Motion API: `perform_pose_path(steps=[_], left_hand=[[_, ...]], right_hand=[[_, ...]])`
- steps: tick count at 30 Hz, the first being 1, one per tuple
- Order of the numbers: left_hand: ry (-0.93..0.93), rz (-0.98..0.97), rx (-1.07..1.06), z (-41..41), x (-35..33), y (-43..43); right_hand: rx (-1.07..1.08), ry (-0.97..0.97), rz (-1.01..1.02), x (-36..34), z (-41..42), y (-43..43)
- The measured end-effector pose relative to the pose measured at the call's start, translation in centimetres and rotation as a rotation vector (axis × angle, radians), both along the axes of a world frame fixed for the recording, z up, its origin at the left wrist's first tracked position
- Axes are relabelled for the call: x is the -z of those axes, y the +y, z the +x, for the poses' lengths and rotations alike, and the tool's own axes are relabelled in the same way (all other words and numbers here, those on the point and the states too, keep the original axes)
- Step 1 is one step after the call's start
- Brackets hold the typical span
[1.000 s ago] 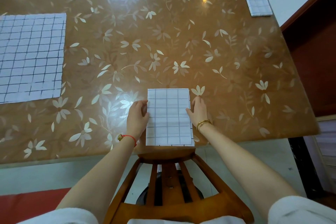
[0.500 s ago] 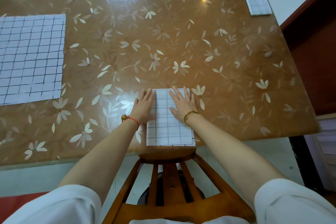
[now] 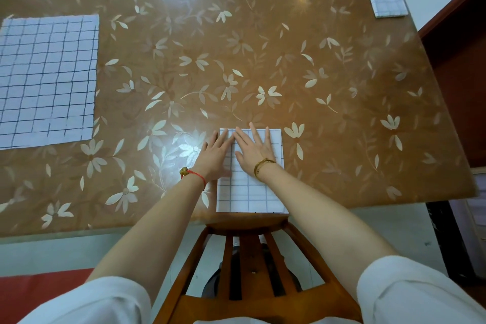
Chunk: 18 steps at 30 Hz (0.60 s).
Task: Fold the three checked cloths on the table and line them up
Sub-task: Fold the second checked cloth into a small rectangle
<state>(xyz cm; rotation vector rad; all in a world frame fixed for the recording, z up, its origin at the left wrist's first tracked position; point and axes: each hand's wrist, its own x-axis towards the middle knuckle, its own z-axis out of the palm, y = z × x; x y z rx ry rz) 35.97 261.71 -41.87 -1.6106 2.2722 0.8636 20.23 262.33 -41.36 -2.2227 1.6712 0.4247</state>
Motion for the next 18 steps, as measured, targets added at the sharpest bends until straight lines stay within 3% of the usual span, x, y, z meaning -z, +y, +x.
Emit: perform_pose_path(steps=[12,14,18], left_hand=[[0.071,-0.072,-0.045,0.3,1.1,-0.5],[0.072,-0.121,-0.058,0.2,1.2,-0.3],[0.059,-0.180,-0.077,0.1,1.5,0.4]], right_hand=[[0.371,0.047,-0.056,1.0,-9.0,2.5],[0.339,0.019,-0.111,0.4,-8.9,1.9],[0.053,-0.100,-0.081,-0.4,-5.7,0.3]])
